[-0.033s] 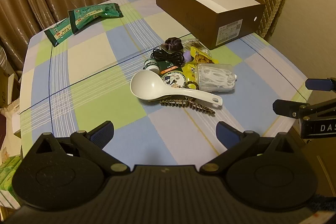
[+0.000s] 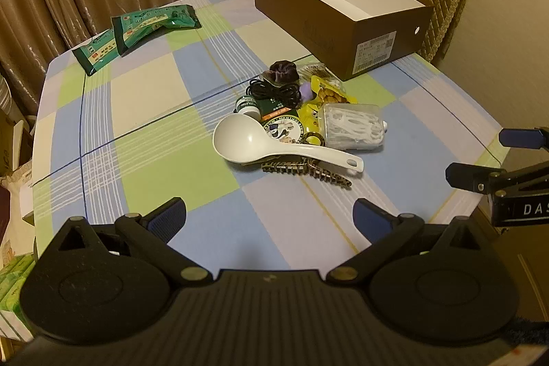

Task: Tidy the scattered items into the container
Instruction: 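Move the right tool toward the white ladle in the pile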

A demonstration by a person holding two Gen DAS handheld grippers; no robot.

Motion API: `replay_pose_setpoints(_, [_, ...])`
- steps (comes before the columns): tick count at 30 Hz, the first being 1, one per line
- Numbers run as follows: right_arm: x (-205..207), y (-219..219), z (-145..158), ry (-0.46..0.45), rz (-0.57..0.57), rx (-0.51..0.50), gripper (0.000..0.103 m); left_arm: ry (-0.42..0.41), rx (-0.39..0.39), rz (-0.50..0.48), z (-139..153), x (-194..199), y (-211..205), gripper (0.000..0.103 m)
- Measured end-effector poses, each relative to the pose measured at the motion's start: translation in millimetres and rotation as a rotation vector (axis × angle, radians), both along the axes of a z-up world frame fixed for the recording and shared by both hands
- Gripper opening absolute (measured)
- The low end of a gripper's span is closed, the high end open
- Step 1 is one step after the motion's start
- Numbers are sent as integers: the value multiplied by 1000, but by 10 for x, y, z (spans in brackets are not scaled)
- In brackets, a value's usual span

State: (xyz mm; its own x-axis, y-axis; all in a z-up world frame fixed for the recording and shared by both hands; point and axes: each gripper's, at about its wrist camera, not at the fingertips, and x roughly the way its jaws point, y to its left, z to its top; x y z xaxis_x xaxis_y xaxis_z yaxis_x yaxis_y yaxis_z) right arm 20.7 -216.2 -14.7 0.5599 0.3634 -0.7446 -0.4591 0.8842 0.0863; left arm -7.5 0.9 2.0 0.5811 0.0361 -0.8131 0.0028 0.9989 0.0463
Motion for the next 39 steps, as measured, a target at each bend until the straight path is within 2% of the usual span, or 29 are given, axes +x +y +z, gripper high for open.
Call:
replay_pose_setpoints(28, [-11, 106, 20, -3, 9, -15, 101, 3, -8, -1, -37, -94, 97, 102])
replay_pose_setpoints(39, [27, 102, 10, -8, 3, -19, 101, 11, -8, -14, -10, 31, 93, 102])
